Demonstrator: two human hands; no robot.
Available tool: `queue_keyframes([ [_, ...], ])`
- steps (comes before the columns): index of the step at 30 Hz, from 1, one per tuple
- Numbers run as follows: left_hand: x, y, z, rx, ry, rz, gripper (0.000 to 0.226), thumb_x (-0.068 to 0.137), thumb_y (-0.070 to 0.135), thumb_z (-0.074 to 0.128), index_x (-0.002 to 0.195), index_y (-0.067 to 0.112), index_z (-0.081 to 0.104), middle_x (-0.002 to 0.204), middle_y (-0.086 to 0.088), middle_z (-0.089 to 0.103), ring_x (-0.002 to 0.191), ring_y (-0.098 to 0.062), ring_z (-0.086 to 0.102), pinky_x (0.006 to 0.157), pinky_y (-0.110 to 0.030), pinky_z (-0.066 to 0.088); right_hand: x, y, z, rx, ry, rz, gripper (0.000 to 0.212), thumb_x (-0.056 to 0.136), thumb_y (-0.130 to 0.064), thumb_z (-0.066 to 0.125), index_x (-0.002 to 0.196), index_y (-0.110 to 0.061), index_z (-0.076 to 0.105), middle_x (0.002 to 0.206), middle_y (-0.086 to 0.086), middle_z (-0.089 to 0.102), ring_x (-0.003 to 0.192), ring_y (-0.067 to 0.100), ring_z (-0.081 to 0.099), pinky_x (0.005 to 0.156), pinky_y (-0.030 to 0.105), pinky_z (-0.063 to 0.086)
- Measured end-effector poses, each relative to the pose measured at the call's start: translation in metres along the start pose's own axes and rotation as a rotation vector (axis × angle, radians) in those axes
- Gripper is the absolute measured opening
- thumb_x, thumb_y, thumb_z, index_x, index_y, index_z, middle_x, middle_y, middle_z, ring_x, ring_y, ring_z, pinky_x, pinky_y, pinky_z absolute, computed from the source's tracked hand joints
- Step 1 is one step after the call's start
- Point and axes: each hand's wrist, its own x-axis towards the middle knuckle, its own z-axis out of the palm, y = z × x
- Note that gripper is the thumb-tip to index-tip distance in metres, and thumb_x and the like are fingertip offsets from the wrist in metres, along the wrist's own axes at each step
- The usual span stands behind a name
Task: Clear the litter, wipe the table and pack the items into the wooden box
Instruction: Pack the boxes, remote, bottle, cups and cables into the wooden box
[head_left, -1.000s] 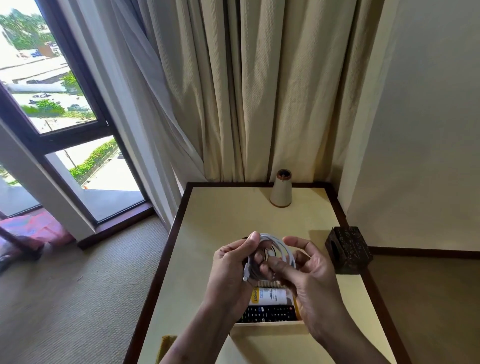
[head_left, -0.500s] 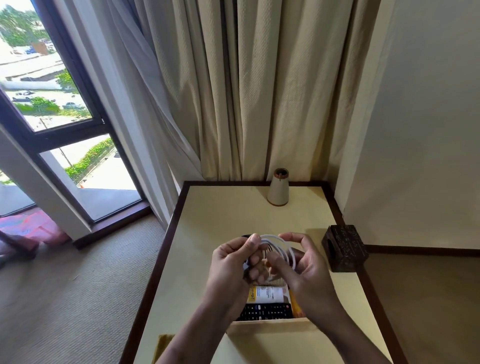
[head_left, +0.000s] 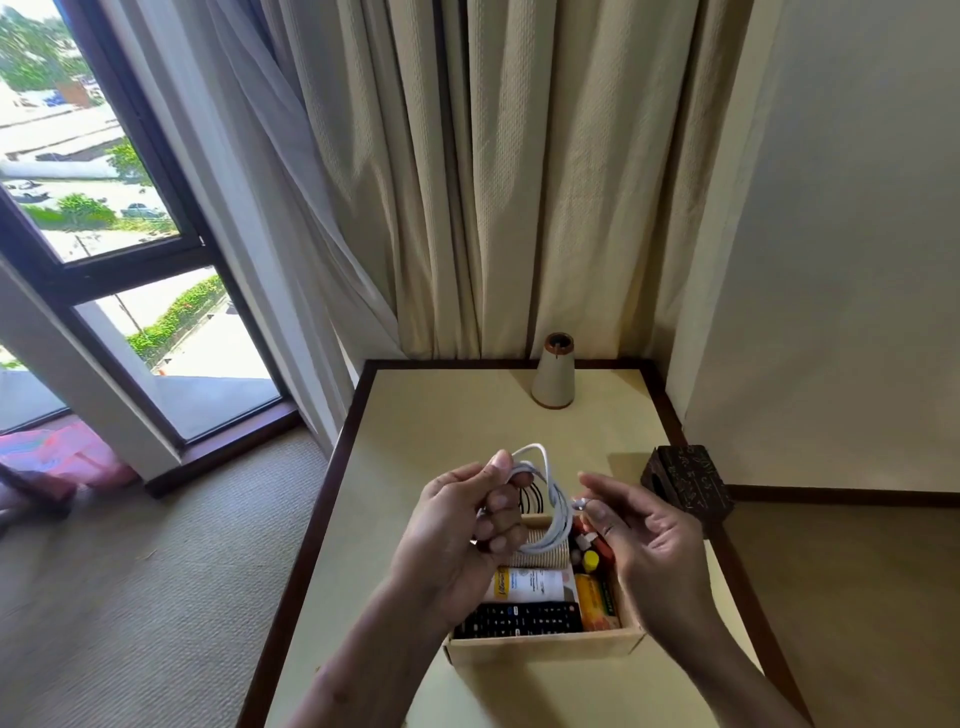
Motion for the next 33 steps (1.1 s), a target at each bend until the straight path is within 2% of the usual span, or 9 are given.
queue_keyframes([
  [6, 0.014, -0.017, -0.004, 0.186, 0.167, 0.287, 0.033, 0.100, 0.013, 0.061, 0.094, -0.020, 0.059, 0.061, -0.007, 0.041, 0.044, -0.012, 0.031, 0.039, -0.023, 0.032, 0.003, -0.005, -0.005, 0.154, -0.210, 0.393, 0.016, 0.083, -0.013, 0.071, 0.094, -0.011, 0.083, 0.096, 0.017, 0.077, 0.079, 0.023, 0.061, 0.068, 0.031, 0.046],
  [11, 0.024, -0.036, -0.015, 0.265, 0.196, 0.283, 0.026, 0.101, 0.011, 0.062, 0.089, -0.012, 0.067, 0.060, -0.006, 0.039, 0.046, -0.013, 0.030, 0.040, -0.024, 0.032, 0.002, 0.000, -0.012, 0.249, -0.235, 0.534, 0.024, 0.083, -0.020, 0.071, 0.097, -0.002, 0.080, 0.093, 0.018, 0.071, 0.066, 0.019, 0.055, 0.056, 0.030, 0.040],
  [14, 0.036, -0.056, -0.020, 0.320, 0.227, 0.205, 0.026, 0.100, 0.011, 0.064, 0.085, -0.010, 0.069, 0.057, -0.007, 0.042, 0.043, -0.013, 0.033, 0.041, -0.024, 0.035, 0.000, 0.010, -0.015, -0.049, -0.240, 0.406, 0.024, 0.088, -0.039, 0.073, 0.105, -0.025, 0.080, 0.098, 0.008, 0.077, 0.079, 0.039, 0.067, 0.079, 0.047, 0.060],
  [16, 0.043, -0.071, -0.023, 0.312, 0.254, 0.123, 0.025, 0.099, 0.014, 0.065, 0.086, -0.006, 0.071, 0.058, -0.008, 0.050, 0.042, -0.015, 0.042, 0.043, -0.025, 0.041, 0.001, 0.017, -0.016, -0.262, -0.216, 0.304, 0.011, 0.089, -0.040, 0.073, 0.099, -0.038, 0.077, 0.096, -0.003, 0.078, 0.090, 0.021, 0.075, 0.090, 0.046, 0.060],
  [18, 0.047, -0.088, -0.026, 0.293, 0.258, 0.049, 0.023, 0.100, 0.017, 0.065, 0.092, -0.002, 0.074, 0.064, -0.011, 0.065, 0.049, -0.019, 0.058, 0.049, -0.029, 0.052, 0.005, 0.025, -0.019, -0.381, -0.190, 0.265, 0.006, 0.089, -0.036, 0.073, 0.091, -0.042, 0.073, 0.088, -0.011, 0.077, 0.084, 0.005, 0.073, 0.081, 0.033, 0.062],
  [21, 0.055, -0.117, -0.034, 0.318, 0.249, -0.050, 0.022, 0.100, 0.026, 0.065, 0.100, 0.008, 0.078, 0.090, -0.016, 0.078, 0.083, -0.033, 0.076, 0.079, -0.046, 0.063, 0.019, 0.045, -0.029, -0.553, -0.181, 0.283, 0.002, 0.090, -0.030, 0.075, 0.092, -0.031, 0.074, 0.091, -0.012, 0.073, 0.084, 0.006, 0.070, 0.072, 0.026, 0.057],
  [27, 0.069, -0.143, -0.055, 0.895, 0.252, -0.019, 0.035, 0.102, 0.039, 0.059, 0.079, 0.014, 0.072, 0.068, 0.003, 0.063, 0.062, -0.014, 0.050, 0.058, -0.030, 0.038, 0.053, 0.084, -0.047, -0.998, -0.227, 0.224, 0.012, 0.094, -0.020, 0.070, 0.085, -0.016, 0.076, 0.080, -0.001, 0.069, 0.075, 0.010, 0.066, 0.067, 0.031, 0.055],
  [30, 0.071, -0.144, -0.083, 1.120, 0.336, 0.143, 0.014, 0.100, 0.028, 0.061, 0.105, 0.025, 0.074, 0.102, 0.006, 0.066, 0.094, -0.012, 0.061, 0.081, -0.030, 0.053, 0.063, 0.097, -0.047, -1.235, -0.235, 0.237, 0.021, 0.093, -0.018, 0.066, 0.073, -0.014, 0.065, 0.075, 0.002, 0.063, 0.069, 0.018, 0.066, 0.059, 0.034, 0.053],
  [33, 0.064, -0.139, -0.112, 1.348, 0.490, 0.273, 0.031, 0.096, 0.020, 0.062, 0.126, 0.025, 0.062, 0.121, 0.004, 0.053, 0.110, -0.015, 0.047, 0.096, -0.034, 0.047, 0.064, 0.096, -0.035, -1.394, -0.322, 0.239, 0.006, 0.094, -0.012, 0.061, 0.089, -0.015, 0.059, 0.090, 0.005, 0.058, 0.085, 0.025, 0.066, 0.062, 0.032, 0.046],
])
